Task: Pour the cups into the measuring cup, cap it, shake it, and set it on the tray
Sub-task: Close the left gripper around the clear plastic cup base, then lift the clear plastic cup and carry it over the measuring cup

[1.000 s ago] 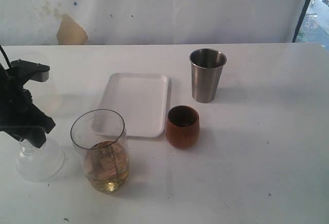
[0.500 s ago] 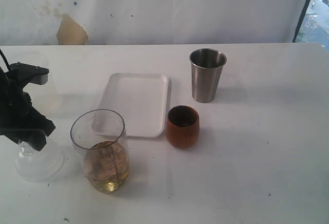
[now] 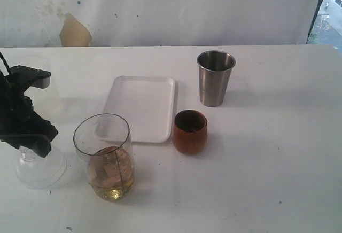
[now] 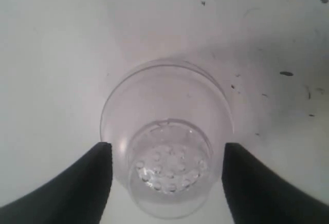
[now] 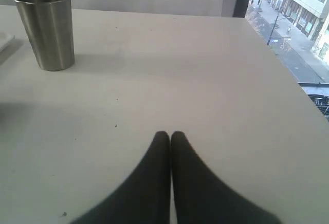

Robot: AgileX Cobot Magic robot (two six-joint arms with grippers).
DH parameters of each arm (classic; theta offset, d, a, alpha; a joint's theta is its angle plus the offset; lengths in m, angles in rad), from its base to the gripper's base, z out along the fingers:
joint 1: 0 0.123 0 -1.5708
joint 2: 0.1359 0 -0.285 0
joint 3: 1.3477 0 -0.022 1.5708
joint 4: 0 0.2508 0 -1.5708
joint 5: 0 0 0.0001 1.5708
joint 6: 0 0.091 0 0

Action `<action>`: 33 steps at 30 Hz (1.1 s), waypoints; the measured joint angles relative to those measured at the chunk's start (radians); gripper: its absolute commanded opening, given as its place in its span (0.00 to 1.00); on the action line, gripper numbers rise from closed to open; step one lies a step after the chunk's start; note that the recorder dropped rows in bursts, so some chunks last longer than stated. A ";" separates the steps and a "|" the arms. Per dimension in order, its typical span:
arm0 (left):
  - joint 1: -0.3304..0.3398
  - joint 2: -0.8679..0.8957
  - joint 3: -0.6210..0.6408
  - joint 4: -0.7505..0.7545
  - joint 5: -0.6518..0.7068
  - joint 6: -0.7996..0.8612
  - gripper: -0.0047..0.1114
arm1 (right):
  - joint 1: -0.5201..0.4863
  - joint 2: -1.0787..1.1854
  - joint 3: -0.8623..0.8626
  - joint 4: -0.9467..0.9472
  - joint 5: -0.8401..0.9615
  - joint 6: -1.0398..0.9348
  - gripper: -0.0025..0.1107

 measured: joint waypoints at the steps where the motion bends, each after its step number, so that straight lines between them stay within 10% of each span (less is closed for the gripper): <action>1: 0.000 0.000 0.000 -0.002 0.000 0.000 0.55 | 0.000 0.000 0.000 0.000 0.000 0.000 0.02; 9: 0.000 0.020 0.002 -0.012 0.010 0.000 0.46 | 0.000 0.000 0.000 0.000 0.000 0.000 0.02; 15: 0.000 0.020 0.002 -0.012 0.015 0.000 0.04 | 0.000 0.000 0.000 0.000 0.000 0.000 0.02; 33: 0.000 -0.163 -0.163 0.043 0.292 -0.080 0.04 | 0.000 0.000 0.000 0.000 0.000 0.000 0.02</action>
